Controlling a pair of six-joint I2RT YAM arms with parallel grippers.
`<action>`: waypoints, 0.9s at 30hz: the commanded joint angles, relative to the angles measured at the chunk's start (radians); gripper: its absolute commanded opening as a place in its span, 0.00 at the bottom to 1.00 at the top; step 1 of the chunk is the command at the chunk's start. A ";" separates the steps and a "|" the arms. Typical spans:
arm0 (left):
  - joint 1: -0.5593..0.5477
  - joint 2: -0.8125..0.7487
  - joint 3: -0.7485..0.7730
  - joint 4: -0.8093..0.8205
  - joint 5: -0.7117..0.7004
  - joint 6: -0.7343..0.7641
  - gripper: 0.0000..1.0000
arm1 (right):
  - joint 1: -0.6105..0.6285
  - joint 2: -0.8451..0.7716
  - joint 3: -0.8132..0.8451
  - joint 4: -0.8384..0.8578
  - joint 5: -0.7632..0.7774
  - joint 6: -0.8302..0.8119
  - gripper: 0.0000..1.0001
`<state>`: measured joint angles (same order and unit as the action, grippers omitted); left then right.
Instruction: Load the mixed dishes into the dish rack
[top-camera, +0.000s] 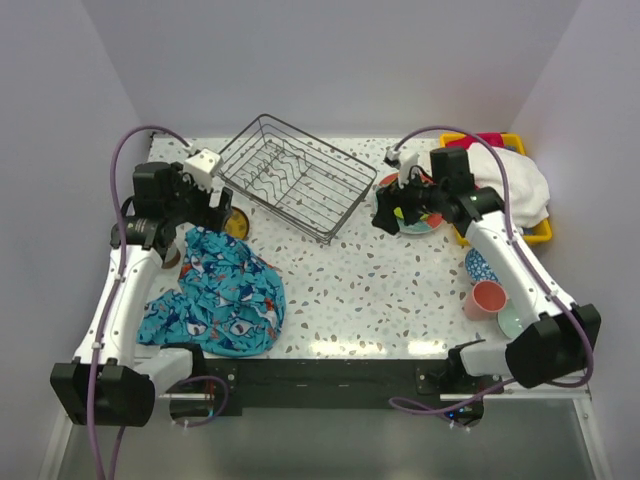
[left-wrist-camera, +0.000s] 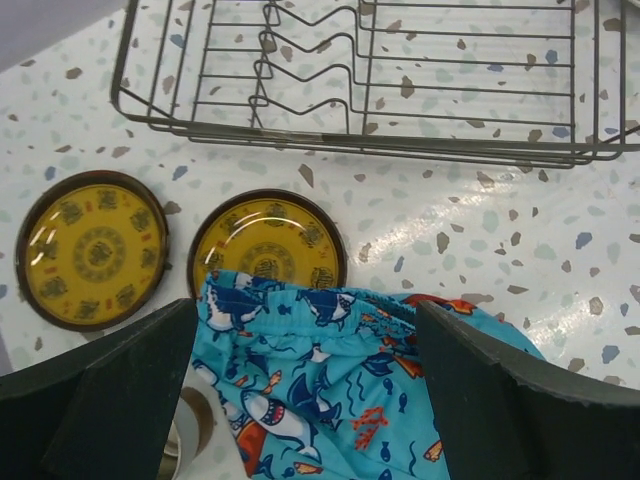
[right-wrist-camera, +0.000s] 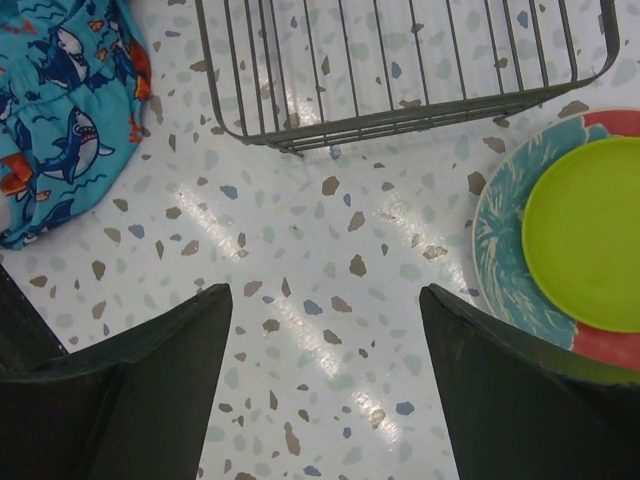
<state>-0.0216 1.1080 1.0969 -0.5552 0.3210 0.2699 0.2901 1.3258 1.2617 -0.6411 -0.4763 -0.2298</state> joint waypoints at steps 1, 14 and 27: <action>0.005 0.019 -0.045 0.081 0.101 -0.044 0.91 | 0.027 0.071 0.131 0.092 0.102 -0.005 0.78; 0.005 0.163 -0.134 0.204 0.213 -0.140 0.68 | 0.034 0.588 0.467 0.293 0.340 0.040 0.66; 0.005 0.277 -0.100 0.162 0.144 -0.113 0.71 | 0.032 0.846 0.702 0.182 0.393 -0.005 0.42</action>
<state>-0.0216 1.3403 0.9577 -0.4217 0.4900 0.1497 0.3206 2.1841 1.9106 -0.4171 -0.0914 -0.2150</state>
